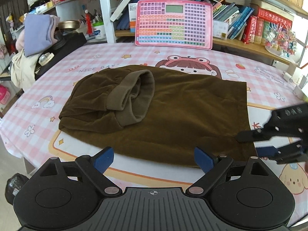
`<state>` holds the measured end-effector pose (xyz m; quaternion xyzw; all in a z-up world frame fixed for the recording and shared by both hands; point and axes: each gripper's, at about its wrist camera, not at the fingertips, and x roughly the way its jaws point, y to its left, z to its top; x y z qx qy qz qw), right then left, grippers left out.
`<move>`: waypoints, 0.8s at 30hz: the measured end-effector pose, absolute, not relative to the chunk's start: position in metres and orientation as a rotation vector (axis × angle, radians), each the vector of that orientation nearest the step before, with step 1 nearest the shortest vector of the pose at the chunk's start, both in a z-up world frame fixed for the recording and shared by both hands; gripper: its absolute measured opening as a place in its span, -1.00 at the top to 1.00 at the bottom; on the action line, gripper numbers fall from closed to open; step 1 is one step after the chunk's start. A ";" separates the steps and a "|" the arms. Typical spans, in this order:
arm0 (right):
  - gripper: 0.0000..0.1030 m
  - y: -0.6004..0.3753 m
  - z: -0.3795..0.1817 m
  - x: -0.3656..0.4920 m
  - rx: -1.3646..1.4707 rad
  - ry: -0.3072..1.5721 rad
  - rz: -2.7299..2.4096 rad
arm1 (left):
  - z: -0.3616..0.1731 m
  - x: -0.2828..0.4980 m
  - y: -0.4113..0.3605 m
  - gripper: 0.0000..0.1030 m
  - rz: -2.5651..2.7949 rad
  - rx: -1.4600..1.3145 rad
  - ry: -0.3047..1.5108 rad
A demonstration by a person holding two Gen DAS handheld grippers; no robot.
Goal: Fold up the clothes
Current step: 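Grasp the garment's long edge with the right gripper while the left gripper grasps beside it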
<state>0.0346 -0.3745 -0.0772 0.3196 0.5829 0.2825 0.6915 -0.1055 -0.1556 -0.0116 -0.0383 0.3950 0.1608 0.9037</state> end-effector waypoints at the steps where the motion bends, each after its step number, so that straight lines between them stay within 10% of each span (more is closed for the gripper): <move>1: 0.29 -0.374 -0.079 0.038 0.727 1.313 0.629 | -0.011 -0.106 -0.157 -0.80 0.330 -0.071 0.814; 6: 0.76 -0.372 -0.084 0.049 0.731 1.352 0.625 | -0.008 -0.104 -0.172 -0.80 0.283 -0.007 0.811; 24: 0.78 -0.365 -0.047 0.065 0.820 1.280 0.776 | -0.039 -0.071 -0.241 -0.80 0.141 0.488 0.781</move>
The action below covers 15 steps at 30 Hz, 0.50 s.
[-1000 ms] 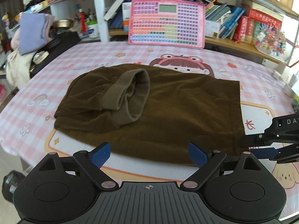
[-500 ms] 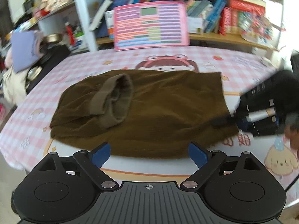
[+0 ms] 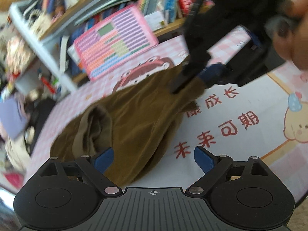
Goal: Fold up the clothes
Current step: 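Grasp the garment's long edge with the right gripper while the left gripper grasps beside it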
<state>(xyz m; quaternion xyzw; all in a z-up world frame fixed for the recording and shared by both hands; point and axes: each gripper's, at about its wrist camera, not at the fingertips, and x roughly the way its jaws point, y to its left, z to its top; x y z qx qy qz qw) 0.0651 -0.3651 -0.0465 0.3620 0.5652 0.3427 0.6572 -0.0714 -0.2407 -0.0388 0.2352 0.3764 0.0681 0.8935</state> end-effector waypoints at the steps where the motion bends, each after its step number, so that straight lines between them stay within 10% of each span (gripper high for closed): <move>1: 0.78 -0.364 -0.046 0.066 0.821 1.281 0.778 | -0.040 -0.069 -0.245 -0.80 0.128 0.518 0.766; 6: 0.78 -0.363 -0.044 0.065 0.811 1.283 0.791 | -0.050 -0.048 -0.262 -0.61 0.075 0.622 0.720; 11: 0.78 -0.368 -0.050 0.068 0.815 1.302 0.760 | -0.056 -0.029 -0.265 0.56 0.046 0.646 0.727; 15: 0.50 -0.375 -0.054 0.070 0.815 1.306 0.722 | -0.051 -0.026 -0.260 0.86 0.015 0.594 0.739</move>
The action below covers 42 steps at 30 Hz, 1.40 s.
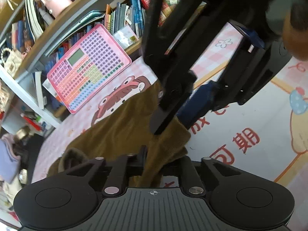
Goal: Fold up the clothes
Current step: 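Grasp the garment's long edge with the right gripper while the left gripper grasps beside it, then lift the held garment edge with both grippers and fold it over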
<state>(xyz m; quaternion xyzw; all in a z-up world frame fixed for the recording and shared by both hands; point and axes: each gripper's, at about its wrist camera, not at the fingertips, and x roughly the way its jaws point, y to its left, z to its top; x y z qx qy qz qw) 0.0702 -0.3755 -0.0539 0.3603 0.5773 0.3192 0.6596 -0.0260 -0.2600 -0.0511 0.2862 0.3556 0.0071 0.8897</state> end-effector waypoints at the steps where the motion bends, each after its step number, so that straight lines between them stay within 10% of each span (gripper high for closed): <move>1: 0.30 -0.378 -0.055 0.071 0.818 1.306 0.706 | -0.049 -0.026 -0.259 0.87 0.011 0.587 0.737; 3: -0.08 -0.383 -0.059 0.074 0.838 1.303 0.666 | -0.045 -0.027 -0.257 0.88 0.004 0.573 0.735; 13: -0.07 -0.380 -0.089 0.099 1.000 1.349 0.589 | -0.016 -0.052 -0.249 0.90 0.015 0.471 0.727; 16: 0.06 -0.376 -0.095 0.106 1.018 1.356 0.561 | -0.010 -0.060 -0.247 0.91 0.013 0.444 0.739; 20: 0.78 -0.380 -0.099 0.112 1.004 1.357 0.513 | -0.005 -0.065 -0.246 0.91 0.002 0.401 0.745; 42: 0.81 -0.447 0.000 0.104 0.686 0.988 0.462 | 0.028 -0.060 -0.264 0.91 -0.319 0.013 0.632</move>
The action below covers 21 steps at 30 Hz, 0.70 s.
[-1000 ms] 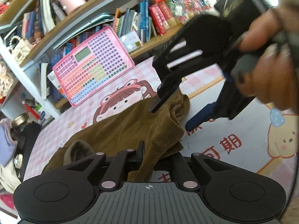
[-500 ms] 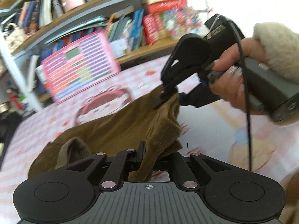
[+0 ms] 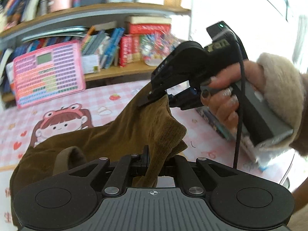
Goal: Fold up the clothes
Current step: 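Lift the held garment edge with both grippers and fold it over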
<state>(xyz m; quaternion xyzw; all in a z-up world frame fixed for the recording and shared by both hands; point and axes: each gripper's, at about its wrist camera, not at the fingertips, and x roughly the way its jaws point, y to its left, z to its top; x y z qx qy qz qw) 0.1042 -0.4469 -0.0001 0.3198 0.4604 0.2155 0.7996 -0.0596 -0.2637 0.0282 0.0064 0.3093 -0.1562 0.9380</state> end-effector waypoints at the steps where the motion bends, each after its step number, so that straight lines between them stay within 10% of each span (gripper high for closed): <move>1: 0.81 -0.439 0.006 0.104 0.666 0.972 0.483 | 0.031 -0.062 -0.256 0.91 -0.309 -0.018 0.626; 21: 0.67 -0.238 0.036 0.093 0.378 0.930 0.597 | 0.027 -0.083 -0.081 0.82 -0.247 -0.274 0.698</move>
